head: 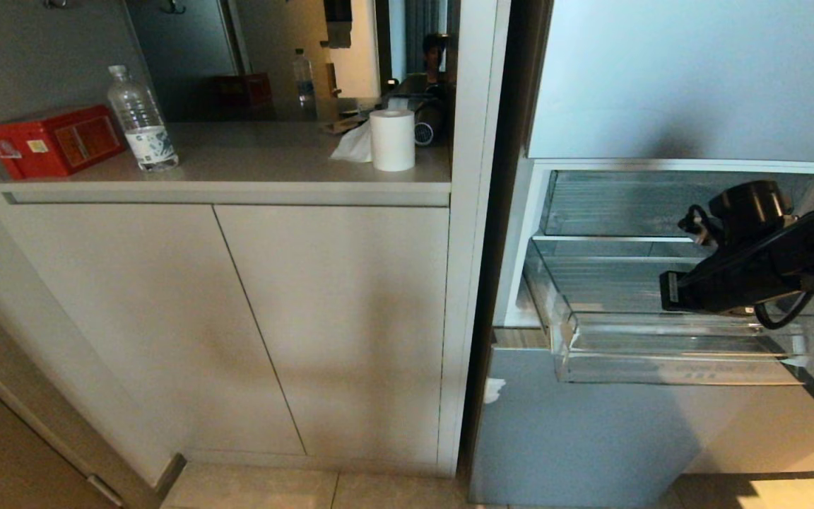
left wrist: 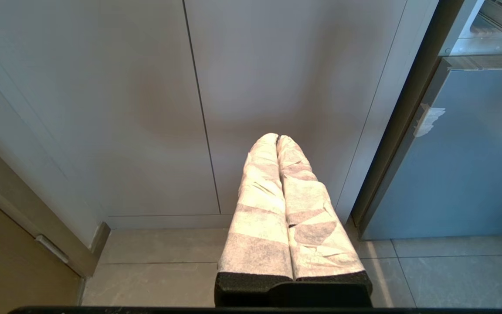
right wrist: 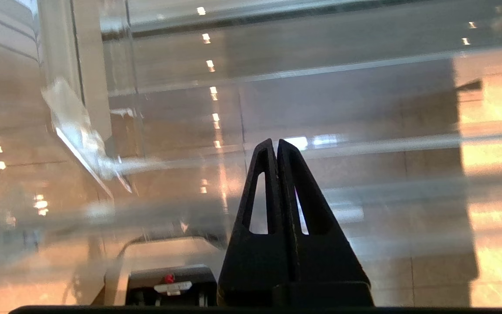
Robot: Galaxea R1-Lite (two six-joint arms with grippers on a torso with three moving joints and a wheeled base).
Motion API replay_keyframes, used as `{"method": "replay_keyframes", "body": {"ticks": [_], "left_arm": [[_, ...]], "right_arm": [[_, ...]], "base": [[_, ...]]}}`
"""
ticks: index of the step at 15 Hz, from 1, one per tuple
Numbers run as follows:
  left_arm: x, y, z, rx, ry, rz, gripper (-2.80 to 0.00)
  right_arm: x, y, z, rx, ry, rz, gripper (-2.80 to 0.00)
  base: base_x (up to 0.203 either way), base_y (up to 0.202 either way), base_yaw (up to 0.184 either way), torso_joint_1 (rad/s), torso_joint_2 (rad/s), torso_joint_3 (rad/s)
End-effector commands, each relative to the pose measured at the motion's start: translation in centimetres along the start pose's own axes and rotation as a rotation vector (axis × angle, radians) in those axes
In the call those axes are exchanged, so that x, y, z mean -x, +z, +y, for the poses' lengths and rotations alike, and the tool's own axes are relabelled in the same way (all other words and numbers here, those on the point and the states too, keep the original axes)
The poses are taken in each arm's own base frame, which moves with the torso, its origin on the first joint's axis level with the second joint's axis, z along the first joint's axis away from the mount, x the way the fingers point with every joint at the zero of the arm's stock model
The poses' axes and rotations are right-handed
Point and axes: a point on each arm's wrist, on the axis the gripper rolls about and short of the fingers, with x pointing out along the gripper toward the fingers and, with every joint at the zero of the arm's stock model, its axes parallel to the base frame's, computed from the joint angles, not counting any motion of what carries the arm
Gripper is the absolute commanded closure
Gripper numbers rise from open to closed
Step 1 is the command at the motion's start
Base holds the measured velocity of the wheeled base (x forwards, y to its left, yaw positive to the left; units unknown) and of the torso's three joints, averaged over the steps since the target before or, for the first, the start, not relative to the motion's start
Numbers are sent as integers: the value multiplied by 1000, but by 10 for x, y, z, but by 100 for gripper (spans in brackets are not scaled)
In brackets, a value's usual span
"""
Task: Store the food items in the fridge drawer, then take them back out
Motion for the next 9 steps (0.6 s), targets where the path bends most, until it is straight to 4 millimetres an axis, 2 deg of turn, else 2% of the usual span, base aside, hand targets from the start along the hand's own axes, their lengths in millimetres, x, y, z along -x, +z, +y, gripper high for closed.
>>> {"method": "replay_keyframes", "body": {"ticks": [1, 4, 7, 9], "left_arm": [[0, 0, 0, 0, 0, 1, 0], [0, 0, 0, 0, 0, 1, 0], [0, 0, 0, 0, 0, 0, 0], [0, 0, 0, 0, 0, 0, 0]], "right_arm": [[23, -2, -8, -3, -12, -19, 0], [18, 1, -8, -6, -12, -20, 0], [8, -9, -9, -1, -20, 28, 0], [17, -14, -12, -2, -23, 29, 0]], "base": [[0, 0, 0, 0, 0, 0], [0, 0, 0, 0, 0, 0], [0, 0, 0, 0, 0, 0], [0, 0, 0, 0, 0, 0]]}}
